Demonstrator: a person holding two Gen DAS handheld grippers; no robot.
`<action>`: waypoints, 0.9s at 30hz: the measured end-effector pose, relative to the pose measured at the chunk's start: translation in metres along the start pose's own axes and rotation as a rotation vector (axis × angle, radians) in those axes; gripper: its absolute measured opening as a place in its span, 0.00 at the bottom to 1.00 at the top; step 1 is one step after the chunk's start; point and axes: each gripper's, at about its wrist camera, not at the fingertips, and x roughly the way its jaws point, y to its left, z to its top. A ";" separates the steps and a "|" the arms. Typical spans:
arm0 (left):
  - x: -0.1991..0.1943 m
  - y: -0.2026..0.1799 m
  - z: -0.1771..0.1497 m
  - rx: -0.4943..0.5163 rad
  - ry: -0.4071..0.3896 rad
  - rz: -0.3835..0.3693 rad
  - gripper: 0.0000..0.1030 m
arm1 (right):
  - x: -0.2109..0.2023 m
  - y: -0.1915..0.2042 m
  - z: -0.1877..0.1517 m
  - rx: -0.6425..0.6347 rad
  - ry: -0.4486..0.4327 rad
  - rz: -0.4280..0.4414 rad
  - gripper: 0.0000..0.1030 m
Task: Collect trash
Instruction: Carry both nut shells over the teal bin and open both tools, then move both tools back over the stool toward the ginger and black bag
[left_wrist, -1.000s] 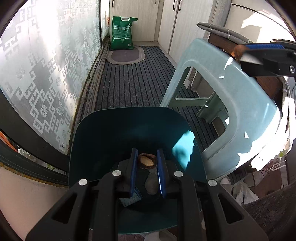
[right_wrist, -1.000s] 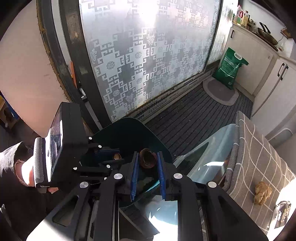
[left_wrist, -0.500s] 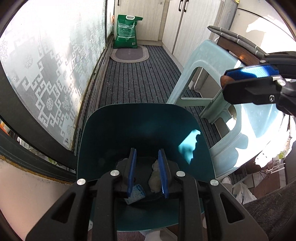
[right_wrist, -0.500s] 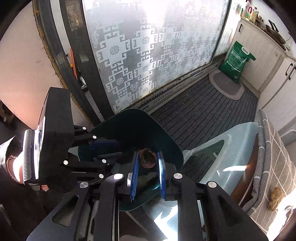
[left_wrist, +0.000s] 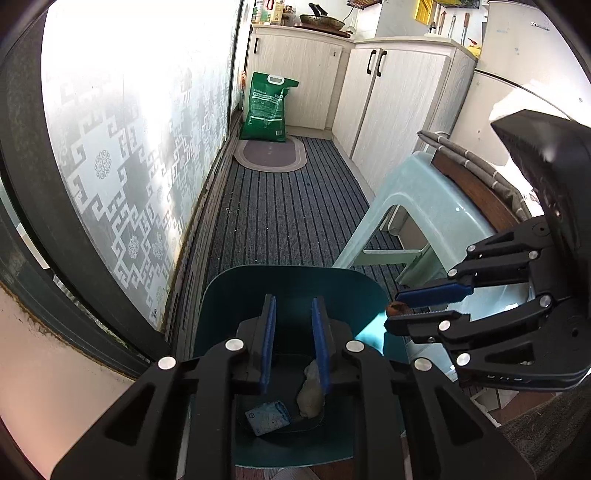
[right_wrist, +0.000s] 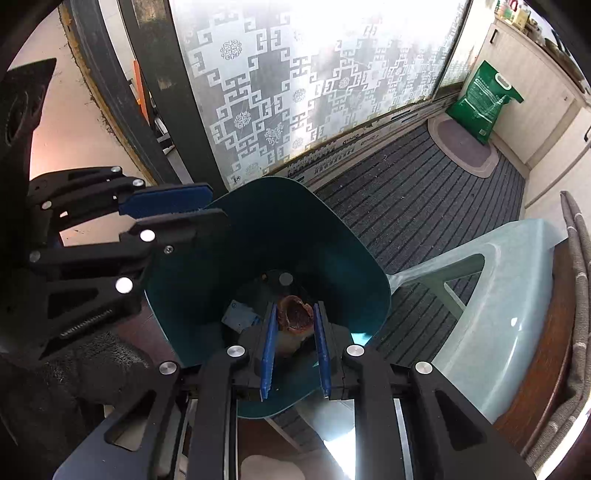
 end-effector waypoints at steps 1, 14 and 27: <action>-0.003 0.000 0.002 0.000 -0.012 0.000 0.20 | 0.002 0.000 -0.001 0.002 0.008 0.003 0.19; -0.042 0.010 0.025 -0.053 -0.143 -0.005 0.20 | 0.026 0.012 -0.015 -0.020 0.082 0.040 0.19; -0.080 0.004 0.046 -0.090 -0.283 -0.062 0.20 | -0.007 0.015 -0.017 -0.033 -0.021 0.060 0.25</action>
